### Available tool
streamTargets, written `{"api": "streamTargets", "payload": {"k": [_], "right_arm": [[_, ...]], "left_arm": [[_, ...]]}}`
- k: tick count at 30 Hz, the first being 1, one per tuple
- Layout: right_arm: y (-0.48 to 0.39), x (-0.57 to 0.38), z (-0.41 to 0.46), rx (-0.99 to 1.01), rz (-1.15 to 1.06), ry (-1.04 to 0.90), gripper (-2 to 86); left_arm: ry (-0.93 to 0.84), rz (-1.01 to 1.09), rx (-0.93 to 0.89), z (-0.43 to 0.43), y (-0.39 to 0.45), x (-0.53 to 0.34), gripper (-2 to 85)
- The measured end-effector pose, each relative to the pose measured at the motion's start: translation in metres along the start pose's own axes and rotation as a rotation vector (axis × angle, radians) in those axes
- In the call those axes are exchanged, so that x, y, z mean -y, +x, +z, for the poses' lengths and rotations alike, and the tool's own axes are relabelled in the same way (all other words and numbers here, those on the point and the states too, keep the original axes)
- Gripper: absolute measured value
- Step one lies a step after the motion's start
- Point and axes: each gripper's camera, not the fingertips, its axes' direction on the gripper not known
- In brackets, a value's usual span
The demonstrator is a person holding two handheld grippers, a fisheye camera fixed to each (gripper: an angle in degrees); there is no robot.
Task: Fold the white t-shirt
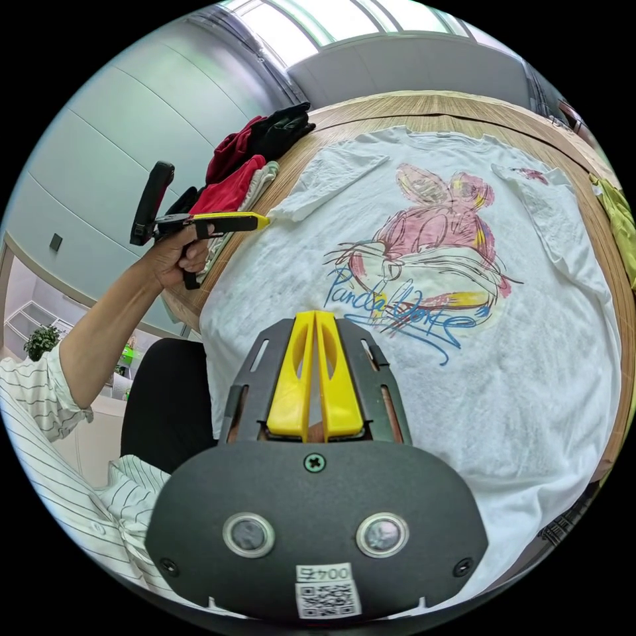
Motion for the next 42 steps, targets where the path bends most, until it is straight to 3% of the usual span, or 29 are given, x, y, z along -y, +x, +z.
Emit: {"api": "streamTargets", "payload": {"k": [10,17,22,25,28,31,33,35,42], "right_arm": [[-0.021,-0.002,0.012,-0.015,-0.016,-0.021,-0.7],[-0.035,-0.006,0.019,-0.011,-0.007,-0.018,-0.8],[-0.043,-0.009,0.024,0.004,0.009,-0.019,-0.7],[-0.046,-0.007,0.017,0.054,0.036,-0.033,-0.7],[-0.055,-0.020,-0.026,0.070,0.025,0.067,-0.7],[-0.059,-0.044,-0.066,0.069,0.020,0.094,-0.7],[-0.060,-0.062,-0.081,0.112,0.028,0.089,-0.6],[-0.067,-0.086,-0.086,0.187,0.061,0.072,-0.5],[-0.175,-0.118,0.010,0.346,-0.024,-0.179,2.9]], "left_arm": [[0.008,-0.209,-0.275,-0.021,-0.066,-0.030,1.0],[0.125,-0.231,-0.261,-0.065,-0.056,-0.055,0.3],[0.001,-0.141,-0.122,-0.037,-0.024,-0.062,0.3],[0.065,-0.206,-0.114,-0.059,-0.019,-0.081,0.5],[0.187,-0.134,-0.107,-0.109,0.005,-0.111,0.9],[0.309,-0.162,-0.295,-0.155,0.016,-0.167,1.6],[0.365,-0.272,-0.536,-0.169,0.013,-0.226,1.6],[0.366,-0.302,-0.584,-0.175,0.021,-0.268,1.3],[0.289,-0.351,-0.283,-0.218,0.059,-0.372,0.4]]}}
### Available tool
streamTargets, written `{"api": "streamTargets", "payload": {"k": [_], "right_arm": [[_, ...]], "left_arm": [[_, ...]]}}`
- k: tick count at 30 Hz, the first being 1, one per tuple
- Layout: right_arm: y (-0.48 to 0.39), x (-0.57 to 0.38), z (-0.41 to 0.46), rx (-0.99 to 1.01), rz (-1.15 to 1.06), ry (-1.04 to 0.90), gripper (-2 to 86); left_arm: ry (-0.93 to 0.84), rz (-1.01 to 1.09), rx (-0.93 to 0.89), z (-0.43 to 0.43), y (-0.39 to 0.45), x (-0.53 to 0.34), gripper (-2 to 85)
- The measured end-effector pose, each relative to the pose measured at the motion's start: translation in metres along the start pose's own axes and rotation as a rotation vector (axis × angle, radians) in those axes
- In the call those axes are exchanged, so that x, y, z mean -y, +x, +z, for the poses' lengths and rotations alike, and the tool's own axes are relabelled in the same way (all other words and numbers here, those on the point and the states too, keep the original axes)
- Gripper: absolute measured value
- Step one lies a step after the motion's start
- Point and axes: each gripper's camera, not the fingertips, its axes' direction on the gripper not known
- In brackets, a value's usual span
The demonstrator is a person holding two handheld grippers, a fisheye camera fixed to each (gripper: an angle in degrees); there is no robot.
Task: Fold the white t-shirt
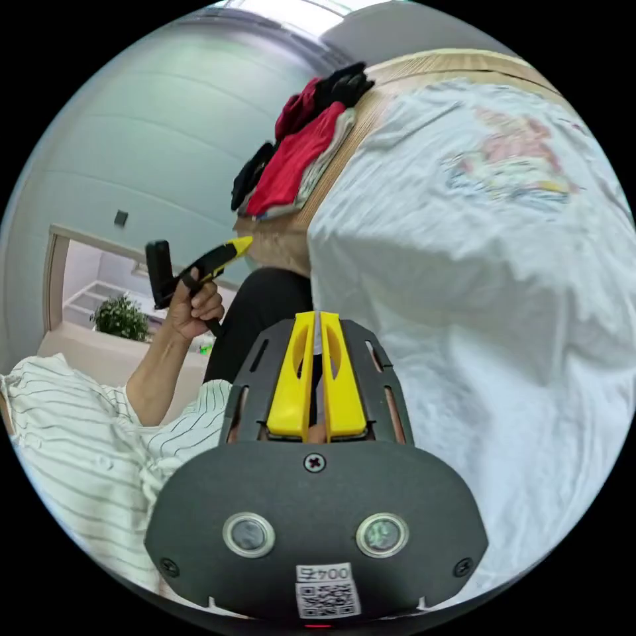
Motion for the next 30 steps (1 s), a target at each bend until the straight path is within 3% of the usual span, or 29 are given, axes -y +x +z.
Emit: {"api": "streamTargets", "payload": {"k": [3,8,13,18,26,30], "right_arm": [[-0.033,0.021,0.091,-0.011,-0.033,-0.163,7.5],[-0.084,0.057,0.205,-0.248,-0.070,-0.301,8.9],[-0.099,0.078,0.234,-0.297,-0.056,-0.371,2.1],[-0.099,0.088,0.208,-0.173,-0.015,-0.359,-0.4],[-0.116,0.126,0.070,0.071,0.087,-0.222,-0.6],[-0.143,0.143,0.026,0.068,0.076,-0.204,-0.5]], "left_arm": [[0.023,-0.033,0.019,-0.015,0.001,-0.015,0.3],[0.045,-0.050,0.018,-0.033,0.010,-0.031,0.5],[0.047,-0.021,0.002,-0.043,0.024,-0.046,1.7],[0.016,0.015,-0.008,-0.046,0.036,-0.052,5.9],[-0.152,0.192,0.019,-0.018,0.091,-0.053,12.1],[-0.226,0.290,0.081,0.006,0.134,-0.056,16.4]]}}
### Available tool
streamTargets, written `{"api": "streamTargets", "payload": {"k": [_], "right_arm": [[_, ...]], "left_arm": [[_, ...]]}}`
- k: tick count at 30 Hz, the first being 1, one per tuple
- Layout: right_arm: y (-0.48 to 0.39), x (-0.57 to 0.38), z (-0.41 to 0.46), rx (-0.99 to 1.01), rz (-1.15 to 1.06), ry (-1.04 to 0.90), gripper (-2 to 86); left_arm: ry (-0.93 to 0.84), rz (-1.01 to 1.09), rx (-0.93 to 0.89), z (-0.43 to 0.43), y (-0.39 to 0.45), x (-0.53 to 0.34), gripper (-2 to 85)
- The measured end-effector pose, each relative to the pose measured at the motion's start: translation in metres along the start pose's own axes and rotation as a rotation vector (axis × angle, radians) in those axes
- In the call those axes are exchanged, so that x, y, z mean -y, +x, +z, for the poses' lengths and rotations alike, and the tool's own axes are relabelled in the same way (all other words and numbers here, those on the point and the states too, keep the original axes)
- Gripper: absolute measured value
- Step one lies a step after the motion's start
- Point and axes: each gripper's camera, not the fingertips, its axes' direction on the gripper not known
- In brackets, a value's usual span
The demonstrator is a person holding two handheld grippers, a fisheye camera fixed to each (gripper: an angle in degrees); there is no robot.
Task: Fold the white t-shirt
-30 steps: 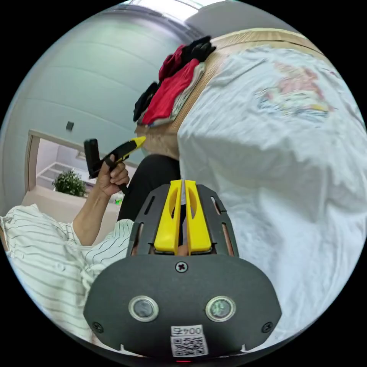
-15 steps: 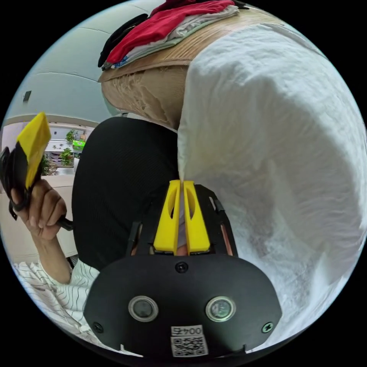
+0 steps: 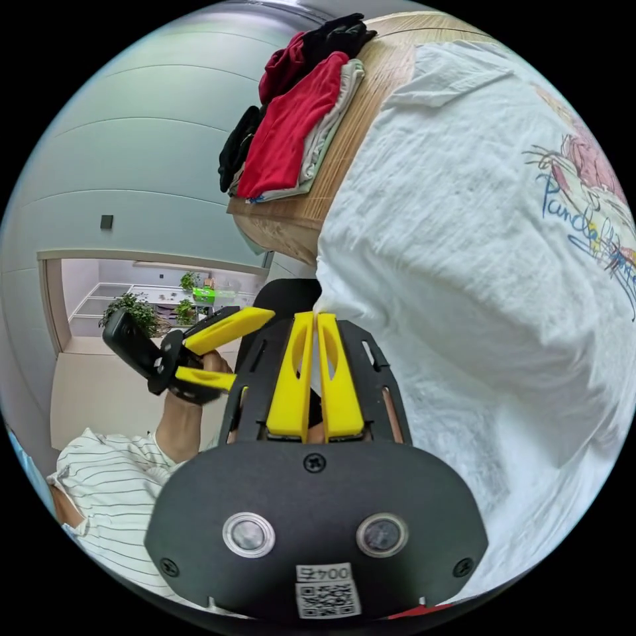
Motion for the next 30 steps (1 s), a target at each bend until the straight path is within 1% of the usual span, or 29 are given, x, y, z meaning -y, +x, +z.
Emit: {"api": "streamTargets", "payload": {"k": [3,7,9,10,11,13,15,17,18,20,21,23,24,26,28,29,30], "right_arm": [[-0.030,0.006,-0.025,-0.032,-0.009,-0.010,-0.5],[-0.069,0.014,-0.059,-0.066,-0.022,-0.015,-0.2],[-0.085,0.016,-0.078,-0.066,-0.034,-0.011,0.2],[-0.095,0.016,-0.092,-0.068,-0.043,-0.006,0.8],[-0.104,0.014,-0.108,-0.073,-0.055,0.005,1.8],[-0.115,0.005,-0.139,-0.072,-0.069,0.034,4.2],[-0.124,-0.019,-0.189,-0.064,-0.110,0.123,6.6],[-0.116,-0.074,-0.280,-0.067,-0.121,0.279,7.7],[-0.110,-0.091,-0.305,-0.074,-0.108,0.318,7.8],[-0.063,-0.172,-0.400,-0.083,0.022,0.459,8.0],[-0.048,-0.193,-0.420,-0.072,0.070,0.489,8.0],[0.019,-0.284,-0.477,0.040,0.286,0.584,8.7],[0.033,-0.306,-0.486,0.079,0.333,0.610,9.1],[0.072,-0.379,-0.499,0.161,0.485,0.674,10.6],[0.088,-0.415,-0.498,0.220,0.550,0.703,11.1],[0.094,-0.431,-0.495,0.312,0.562,0.736,11.3],[0.095,-0.437,-0.494,0.361,0.558,0.753,11.5]], "left_arm": [[-0.082,0.062,0.068,0.013,0.029,0.010,18.4],[-0.155,0.086,0.165,0.029,0.048,0.018,16.5],[-0.151,0.020,0.212,0.032,0.041,0.019,8.8],[-0.139,0.002,0.223,0.031,0.038,0.019,6.7],[-0.121,-0.036,0.219,0.026,0.030,0.018,4.1],[-0.098,-0.084,0.131,0.018,0.016,0.016,3.0],[-0.055,-0.143,0.022,0.005,-0.005,0.009,2.3],[-0.011,-0.205,-0.070,-0.003,-0.022,0.000,2.0],[0.021,-0.257,-0.139,-0.008,-0.036,-0.007,1.9],[0.056,-0.318,-0.212,-0.011,-0.052,-0.019,1.8],[0.072,-0.347,-0.236,-0.012,-0.061,-0.026,1.7],[0.078,-0.381,-0.258,-0.011,-0.071,-0.035,1.6],[0.071,-0.394,-0.268,-0.009,-0.075,-0.040,1.6],[0.066,-0.405,-0.280,-0.008,-0.080,-0.044,1.5],[0.074,-0.416,-0.295,-0.008,-0.083,-0.048,1.5],[0.080,-0.429,-0.312,-0.009,-0.086,-0.051,1.5],[0.084,-0.443,-0.327,-0.010,-0.090,-0.053,1.5]]}}
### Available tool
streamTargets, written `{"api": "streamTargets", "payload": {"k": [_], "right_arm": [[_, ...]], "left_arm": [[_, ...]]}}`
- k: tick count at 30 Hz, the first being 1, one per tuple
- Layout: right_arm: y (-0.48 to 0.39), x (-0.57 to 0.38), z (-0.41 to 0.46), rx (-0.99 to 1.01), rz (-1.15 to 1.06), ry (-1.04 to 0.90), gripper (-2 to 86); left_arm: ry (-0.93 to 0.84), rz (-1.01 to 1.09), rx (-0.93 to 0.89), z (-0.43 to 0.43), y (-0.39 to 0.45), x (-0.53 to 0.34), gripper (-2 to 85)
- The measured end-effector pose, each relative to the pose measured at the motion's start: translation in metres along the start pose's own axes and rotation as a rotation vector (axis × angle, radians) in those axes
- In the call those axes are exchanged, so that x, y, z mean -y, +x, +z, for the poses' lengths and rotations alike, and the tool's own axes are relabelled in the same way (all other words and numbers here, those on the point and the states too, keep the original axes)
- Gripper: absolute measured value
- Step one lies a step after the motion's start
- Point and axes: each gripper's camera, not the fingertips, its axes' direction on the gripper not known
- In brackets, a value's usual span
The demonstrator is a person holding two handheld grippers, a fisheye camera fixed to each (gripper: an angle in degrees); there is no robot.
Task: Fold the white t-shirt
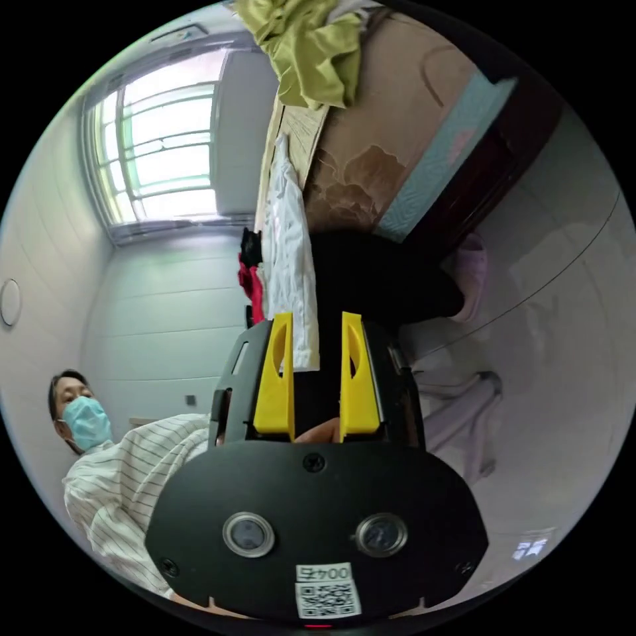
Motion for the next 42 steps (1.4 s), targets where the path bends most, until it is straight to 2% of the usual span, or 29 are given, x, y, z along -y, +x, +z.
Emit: {"api": "streamTargets", "payload": {"k": [2,6,10,16,20,22,28,36,42], "right_arm": [[-0.001,-0.005,-0.009,0.109,0.021,0.025,12.0],[-0.031,0.001,-0.019,0.182,0.007,0.019,12.6],[-0.084,0.008,-0.022,0.107,-0.053,-0.082,13.4],[-0.134,0.009,-0.041,0.123,-0.037,-0.082,12.9],[-0.187,0.010,-0.050,-0.040,-0.049,-0.116,7.7],[-0.210,0.009,-0.058,-0.074,-0.080,-0.125,1.9],[-0.279,0.006,-0.116,0.103,-0.159,-0.013,-0.5],[-0.348,-0.010,-0.186,0.147,-0.196,0.086,-0.7],[-0.382,-0.035,-0.213,0.159,-0.211,0.103,-0.6]], "left_arm": [[0.003,-0.019,-0.006,-0.004,-0.006,0.001,1.5],[0.009,-0.037,-0.003,-0.012,-0.018,0.004,1.7],[0.010,-0.042,-0.032,-0.012,-0.026,0.007,1.7],[-0.004,-0.061,-0.051,-0.011,-0.046,0.009,1.6],[-0.017,-0.043,-0.057,-0.013,-0.058,0.017,1.6],[-0.017,-0.040,-0.064,-0.014,-0.064,0.021,1.6],[0.001,-0.045,-0.145,-0.022,-0.092,0.030,1.6],[0.134,-0.144,-0.408,-0.052,-0.149,0.022,1.6],[0.137,-0.118,-0.419,-0.069,-0.158,0.013,1.8]]}}
